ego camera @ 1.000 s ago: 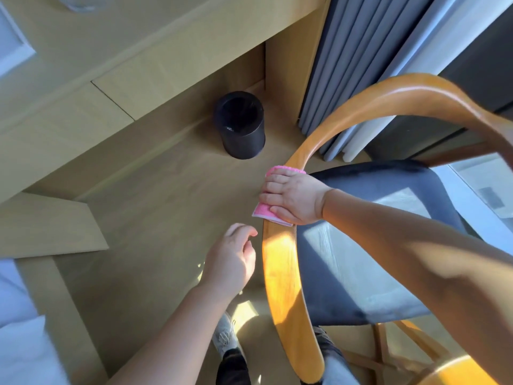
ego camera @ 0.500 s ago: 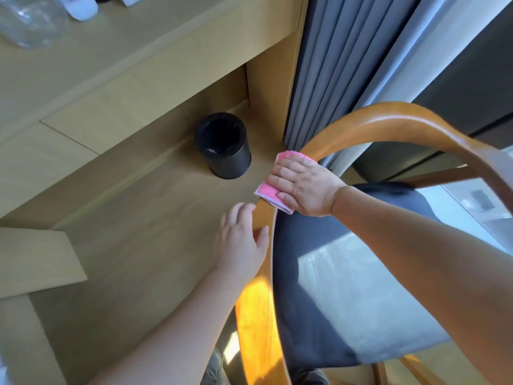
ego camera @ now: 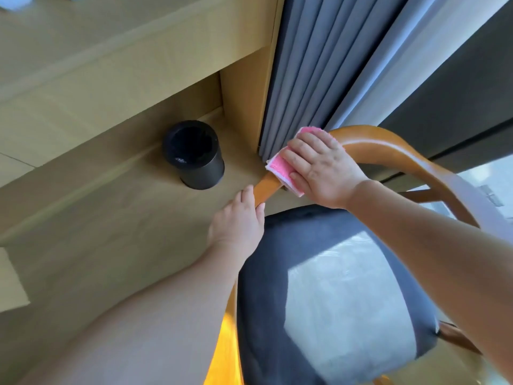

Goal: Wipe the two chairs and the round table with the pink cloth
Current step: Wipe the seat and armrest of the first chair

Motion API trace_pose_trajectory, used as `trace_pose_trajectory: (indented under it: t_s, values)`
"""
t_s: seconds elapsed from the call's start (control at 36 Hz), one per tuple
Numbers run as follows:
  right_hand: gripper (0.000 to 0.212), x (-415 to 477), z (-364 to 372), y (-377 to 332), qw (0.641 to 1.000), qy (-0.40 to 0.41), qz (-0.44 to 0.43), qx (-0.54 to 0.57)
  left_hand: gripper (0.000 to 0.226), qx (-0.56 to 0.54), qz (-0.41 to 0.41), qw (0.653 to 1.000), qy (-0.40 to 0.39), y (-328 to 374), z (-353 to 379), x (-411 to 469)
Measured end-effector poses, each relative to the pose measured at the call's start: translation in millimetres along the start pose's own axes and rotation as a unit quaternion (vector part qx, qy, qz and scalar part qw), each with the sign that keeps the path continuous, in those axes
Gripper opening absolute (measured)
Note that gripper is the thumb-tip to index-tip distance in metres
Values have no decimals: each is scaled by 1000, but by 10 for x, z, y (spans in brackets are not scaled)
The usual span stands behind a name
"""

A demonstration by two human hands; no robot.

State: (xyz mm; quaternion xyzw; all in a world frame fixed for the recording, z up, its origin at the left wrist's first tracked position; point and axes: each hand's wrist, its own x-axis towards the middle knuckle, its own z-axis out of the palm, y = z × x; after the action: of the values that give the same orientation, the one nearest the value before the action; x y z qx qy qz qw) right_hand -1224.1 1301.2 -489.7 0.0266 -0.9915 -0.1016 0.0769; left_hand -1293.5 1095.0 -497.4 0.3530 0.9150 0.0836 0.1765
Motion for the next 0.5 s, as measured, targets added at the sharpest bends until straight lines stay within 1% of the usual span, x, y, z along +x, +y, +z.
trace_pose_trajectory:
  t_s: [0.03, 0.08, 0.14, 0.25, 0.31, 0.39, 0.5]
  values:
    - [42, -8, 19, 75, 1000, 1, 19, 6, 49, 2, 10, 1000, -6, 76, 60, 113]
    - [42, 14, 3, 8, 999, 27, 35, 19, 48, 10, 8, 1000, -11, 107, 35, 98]
    - [40, 88, -4, -55, 997, 46, 53, 25, 47, 6, 9, 1000, 1, 103, 35, 74]
    - [35, 222, 74, -100, 995, 79, 57, 22, 51, 1, 6, 1000, 21, 53, 50, 36]
    - [34, 270, 106, -109, 994, 99, 47, 24, 53, -5, 24, 999, 42, 22, 78, -3]
    - [32, 252, 136, -47, 991, 127, 46, 12, 53, -8, 73, 995, 63, -7, 109, -4]
    - [39, 157, 91, 220, 985, 125, 117, -3, 53, -4, 94, 994, 52, 5, 100, 0]
